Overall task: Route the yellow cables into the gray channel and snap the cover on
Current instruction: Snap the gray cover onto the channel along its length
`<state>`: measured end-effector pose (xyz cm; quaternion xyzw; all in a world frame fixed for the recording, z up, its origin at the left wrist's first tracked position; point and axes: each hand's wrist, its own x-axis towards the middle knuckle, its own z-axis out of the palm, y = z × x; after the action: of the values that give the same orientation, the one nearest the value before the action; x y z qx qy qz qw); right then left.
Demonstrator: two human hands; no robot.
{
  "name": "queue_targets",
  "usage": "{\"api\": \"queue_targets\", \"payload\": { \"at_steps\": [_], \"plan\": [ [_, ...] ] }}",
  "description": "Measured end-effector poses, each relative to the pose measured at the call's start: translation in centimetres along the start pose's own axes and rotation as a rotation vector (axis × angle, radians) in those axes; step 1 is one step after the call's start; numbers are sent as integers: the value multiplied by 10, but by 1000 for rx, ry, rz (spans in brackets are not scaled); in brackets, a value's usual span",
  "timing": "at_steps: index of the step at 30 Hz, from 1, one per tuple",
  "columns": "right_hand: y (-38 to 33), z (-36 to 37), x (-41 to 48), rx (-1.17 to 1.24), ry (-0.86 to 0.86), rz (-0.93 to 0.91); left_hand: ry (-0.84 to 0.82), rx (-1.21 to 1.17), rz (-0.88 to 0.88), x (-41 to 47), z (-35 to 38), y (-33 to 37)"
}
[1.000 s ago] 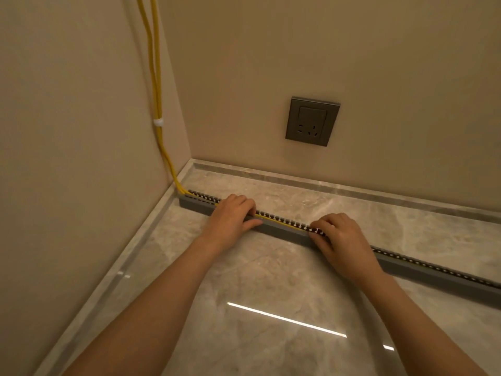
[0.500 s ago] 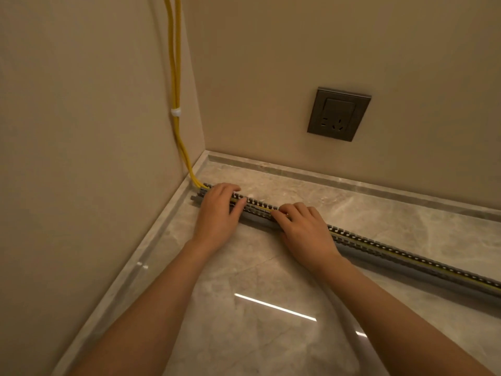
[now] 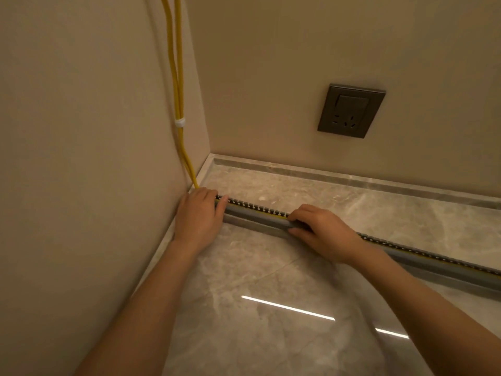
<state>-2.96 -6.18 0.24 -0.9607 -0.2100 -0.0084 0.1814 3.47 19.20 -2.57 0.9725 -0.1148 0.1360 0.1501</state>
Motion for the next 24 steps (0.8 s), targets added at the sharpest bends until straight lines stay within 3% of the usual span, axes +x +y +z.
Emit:
{"api": "queue_targets", "payload": {
  "at_steps": [6, 11, 15, 21, 24],
  "plan": [
    [1, -19, 9, 189, -196, 63, -47, -77, -24, -12, -9, -2],
    [1, -19, 13, 195, -272, 70, -181, -96, 27, -15, -19, -7],
    [7, -22, 14, 344, -282, 76, -94, -31, 54, -33, -20, 0],
    [17, -34, 18, 465, -445, 55, 35, 208, 456, -34, -36, 32],
    [15, -36, 15, 440, -439, 41, -30, 182, 585, -26, -48, 37]
  ]
}}
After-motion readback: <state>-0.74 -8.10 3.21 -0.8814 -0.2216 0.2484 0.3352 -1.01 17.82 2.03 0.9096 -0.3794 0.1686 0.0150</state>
